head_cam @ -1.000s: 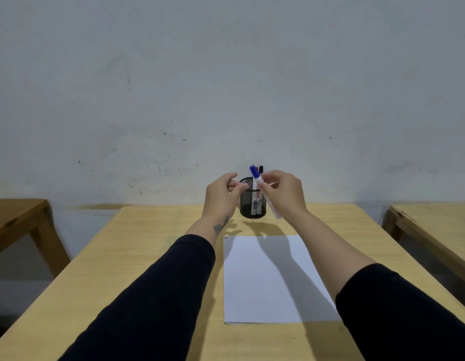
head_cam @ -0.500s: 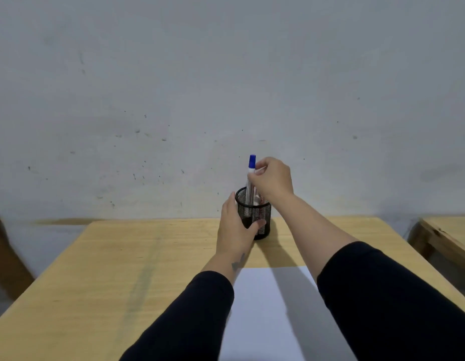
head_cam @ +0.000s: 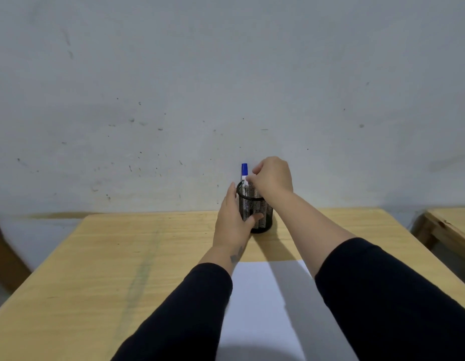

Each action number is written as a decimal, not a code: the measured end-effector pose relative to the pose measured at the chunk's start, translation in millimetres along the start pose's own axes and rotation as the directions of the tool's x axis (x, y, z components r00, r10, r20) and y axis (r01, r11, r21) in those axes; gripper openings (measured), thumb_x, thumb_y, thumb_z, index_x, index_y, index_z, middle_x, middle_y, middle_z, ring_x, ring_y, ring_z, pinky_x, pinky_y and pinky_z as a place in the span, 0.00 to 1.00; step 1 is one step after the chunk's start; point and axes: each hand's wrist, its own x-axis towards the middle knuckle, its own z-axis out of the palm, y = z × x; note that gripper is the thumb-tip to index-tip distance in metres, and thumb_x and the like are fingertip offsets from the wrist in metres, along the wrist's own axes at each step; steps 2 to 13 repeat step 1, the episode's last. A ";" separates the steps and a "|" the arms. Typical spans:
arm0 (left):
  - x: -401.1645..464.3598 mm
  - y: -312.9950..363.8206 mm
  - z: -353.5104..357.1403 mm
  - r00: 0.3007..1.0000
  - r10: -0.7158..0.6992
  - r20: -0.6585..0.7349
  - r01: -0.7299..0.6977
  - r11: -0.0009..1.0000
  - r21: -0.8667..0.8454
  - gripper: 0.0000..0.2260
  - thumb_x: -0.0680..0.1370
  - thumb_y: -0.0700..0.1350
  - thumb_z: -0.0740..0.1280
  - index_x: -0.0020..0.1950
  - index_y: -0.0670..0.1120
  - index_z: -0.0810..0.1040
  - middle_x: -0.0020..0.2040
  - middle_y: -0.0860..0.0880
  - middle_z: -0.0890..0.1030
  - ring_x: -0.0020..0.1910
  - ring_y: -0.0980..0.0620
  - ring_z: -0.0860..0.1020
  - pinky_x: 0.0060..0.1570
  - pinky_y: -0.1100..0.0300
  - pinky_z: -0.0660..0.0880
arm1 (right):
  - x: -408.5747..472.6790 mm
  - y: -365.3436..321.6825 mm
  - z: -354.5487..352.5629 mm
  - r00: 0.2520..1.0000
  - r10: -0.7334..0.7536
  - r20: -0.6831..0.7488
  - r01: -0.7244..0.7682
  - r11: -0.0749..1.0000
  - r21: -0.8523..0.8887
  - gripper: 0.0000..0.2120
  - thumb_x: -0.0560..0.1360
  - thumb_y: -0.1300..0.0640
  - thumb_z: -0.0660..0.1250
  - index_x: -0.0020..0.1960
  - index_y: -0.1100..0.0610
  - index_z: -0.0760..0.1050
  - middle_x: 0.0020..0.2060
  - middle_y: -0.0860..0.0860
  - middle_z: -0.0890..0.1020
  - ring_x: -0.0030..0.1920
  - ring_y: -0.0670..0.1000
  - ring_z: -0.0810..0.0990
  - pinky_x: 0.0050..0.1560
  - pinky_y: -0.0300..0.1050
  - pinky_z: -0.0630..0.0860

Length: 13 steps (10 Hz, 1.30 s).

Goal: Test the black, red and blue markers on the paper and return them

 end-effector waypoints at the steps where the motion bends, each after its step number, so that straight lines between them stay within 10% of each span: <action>1: -2.5 14.0 -13.1 1.000 -0.001 0.008 0.000 0.995 0.097 0.43 0.71 0.45 0.75 0.78 0.46 0.51 0.77 0.49 0.60 0.76 0.53 0.60 0.73 0.56 0.60 | -15.9 -4.1 -24.8 0.997 -0.042 -0.058 0.043 0.999 0.019 0.08 0.70 0.60 0.72 0.46 0.64 0.83 0.44 0.60 0.85 0.46 0.60 0.84 0.47 0.49 0.80; 13: -2.5 14.0 -13.1 1.000 -0.001 0.008 0.000 0.995 0.097 0.43 0.71 0.45 0.75 0.78 0.46 0.51 0.77 0.49 0.60 0.76 0.53 0.60 0.73 0.56 0.60 | -15.9 -4.1 -24.8 0.997 -0.042 -0.058 0.043 0.999 0.019 0.08 0.70 0.60 0.72 0.46 0.64 0.83 0.44 0.60 0.85 0.46 0.60 0.84 0.47 0.49 0.80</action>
